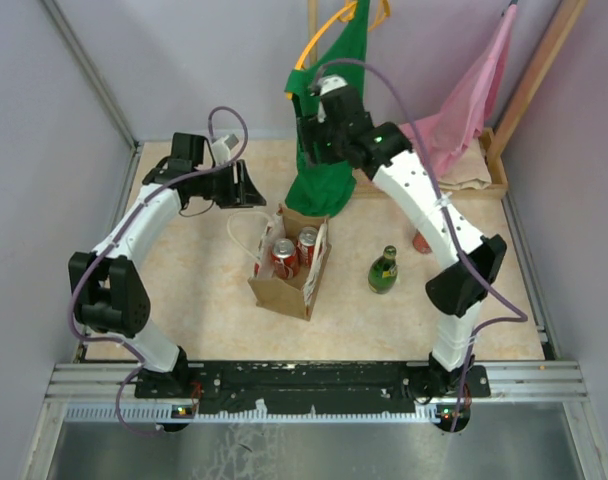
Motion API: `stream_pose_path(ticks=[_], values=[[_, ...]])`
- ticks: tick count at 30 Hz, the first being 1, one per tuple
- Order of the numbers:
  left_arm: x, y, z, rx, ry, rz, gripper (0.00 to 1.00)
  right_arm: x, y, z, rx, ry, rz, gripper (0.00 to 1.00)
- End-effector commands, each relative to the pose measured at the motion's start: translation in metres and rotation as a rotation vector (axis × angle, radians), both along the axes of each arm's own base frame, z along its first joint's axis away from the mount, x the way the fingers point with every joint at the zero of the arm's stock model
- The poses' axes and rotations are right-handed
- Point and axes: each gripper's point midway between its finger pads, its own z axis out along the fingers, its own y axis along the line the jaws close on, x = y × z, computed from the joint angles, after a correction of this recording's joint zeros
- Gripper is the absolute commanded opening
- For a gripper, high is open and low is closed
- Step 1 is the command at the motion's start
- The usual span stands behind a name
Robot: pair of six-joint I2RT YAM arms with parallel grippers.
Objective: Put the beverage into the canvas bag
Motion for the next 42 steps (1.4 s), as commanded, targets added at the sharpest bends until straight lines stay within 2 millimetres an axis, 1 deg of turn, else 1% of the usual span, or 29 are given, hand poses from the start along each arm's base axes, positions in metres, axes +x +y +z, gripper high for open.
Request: stream_pose_path(ticks=[1, 4, 8, 10, 14, 18, 21, 26, 28, 30, 35, 42], values=[[0.017, 0.008, 0.043, 0.033, -0.201, -0.022, 0.59, -0.010, -0.075, 0.020, -0.040, 0.070, -0.226, 0.71], [0.024, 0.013, 0.065, 0.018, -0.285, 0.000, 0.60, -0.017, -0.114, 0.000, -0.050, 0.186, -0.331, 0.71], [0.030, 0.017, 0.088, -0.003, -0.392, 0.029, 0.63, -0.033, -0.157, -0.036, -0.045, 0.366, -0.432, 0.71], [0.031, 0.018, 0.089, 0.000, -0.395, 0.029, 0.63, -0.041, -0.174, -0.051, -0.065, 0.440, -0.467, 0.71], [0.030, 0.017, 0.082, 0.001, -0.373, 0.020, 0.63, -0.056, -0.207, -0.077, -0.105, 0.555, -0.522, 0.73], [0.028, 0.018, 0.078, 0.011, -0.371, 0.018, 0.64, -0.068, -0.234, -0.089, -0.142, 0.615, -0.554, 0.79], [0.027, 0.018, 0.074, 0.013, -0.361, 0.017, 0.64, -0.075, -0.249, -0.096, -0.160, 0.640, -0.574, 0.81], [0.028, 0.017, 0.070, 0.009, -0.353, 0.013, 0.64, -0.076, -0.269, -0.108, -0.158, 0.644, -0.624, 0.85], [0.028, 0.016, 0.070, 0.006, -0.354, 0.010, 0.64, -0.077, -0.277, -0.116, -0.164, 0.662, -0.641, 0.86], [0.028, 0.016, 0.070, 0.004, -0.352, 0.008, 0.64, -0.078, -0.281, -0.128, -0.161, 0.686, -0.644, 0.86], [0.029, 0.016, 0.068, 0.005, -0.348, 0.006, 0.64, -0.074, -0.289, -0.149, -0.156, 0.705, -0.662, 0.87], [0.028, 0.015, 0.066, 0.000, -0.340, 0.004, 0.64, -0.056, -0.300, -0.173, -0.120, 0.697, -0.689, 0.87]])
